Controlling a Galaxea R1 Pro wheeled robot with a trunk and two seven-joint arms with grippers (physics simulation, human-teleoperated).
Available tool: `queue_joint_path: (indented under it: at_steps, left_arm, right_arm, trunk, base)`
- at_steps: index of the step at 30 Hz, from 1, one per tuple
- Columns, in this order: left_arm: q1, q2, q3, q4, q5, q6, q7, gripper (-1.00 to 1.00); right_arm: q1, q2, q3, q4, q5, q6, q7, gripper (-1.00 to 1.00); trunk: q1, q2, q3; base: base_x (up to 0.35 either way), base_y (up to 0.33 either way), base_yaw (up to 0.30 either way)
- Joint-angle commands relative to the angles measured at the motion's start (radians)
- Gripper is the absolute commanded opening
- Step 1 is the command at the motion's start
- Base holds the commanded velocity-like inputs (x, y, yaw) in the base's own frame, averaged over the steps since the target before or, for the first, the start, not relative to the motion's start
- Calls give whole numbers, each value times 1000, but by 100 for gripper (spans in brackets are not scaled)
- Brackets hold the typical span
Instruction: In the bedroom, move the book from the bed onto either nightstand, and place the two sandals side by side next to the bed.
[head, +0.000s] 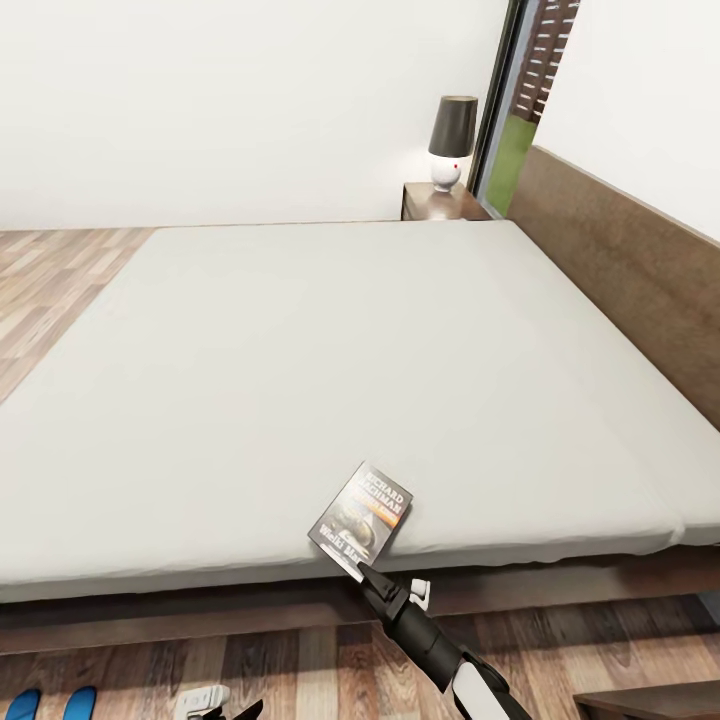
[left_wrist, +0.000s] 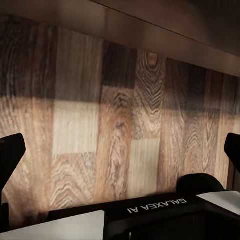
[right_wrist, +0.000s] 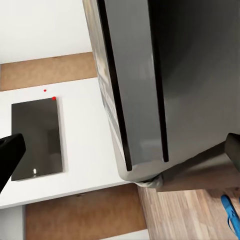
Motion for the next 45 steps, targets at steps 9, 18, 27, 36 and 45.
queue_joint_path:
  at_steps: [9, 18, 27, 36, 45]
  left_arm:
    - [0, 0, 1, 0, 9, 7, -4, 100]
    - [0, 0, 1, 0, 9, 7, -5, 100]
    - [-1, 0, 1, 0, 9, 7, -5, 100]
    - [0, 0, 1, 0, 9, 7, -5, 100]
    - [0, 0, 1, 0, 9, 9, -4, 100]
  right_arm:
    - [0, 0, 2, 0, -10, 9, 0, 100]
    - [0, 0, 2, 0, -10, 9, 0, 100]
    - [0, 0, 2, 0, -10, 9, 1, -100]
    - [0, 0, 2, 0, -10, 9, 2, -100]
    - [0, 0, 2, 0, -10, 9, 2, -100]
  trunk:
    - [0, 0, -1]
    - [0, 0, -1]
    - [0, 0, -1]
    - [0, 0, -1]
    - [0, 0, -1]
  base:
    - [67, 0, 0]
    - [110, 0, 0]
    - [3, 0, 0]
    - [0, 0, 0]
    - [0, 0, 0]
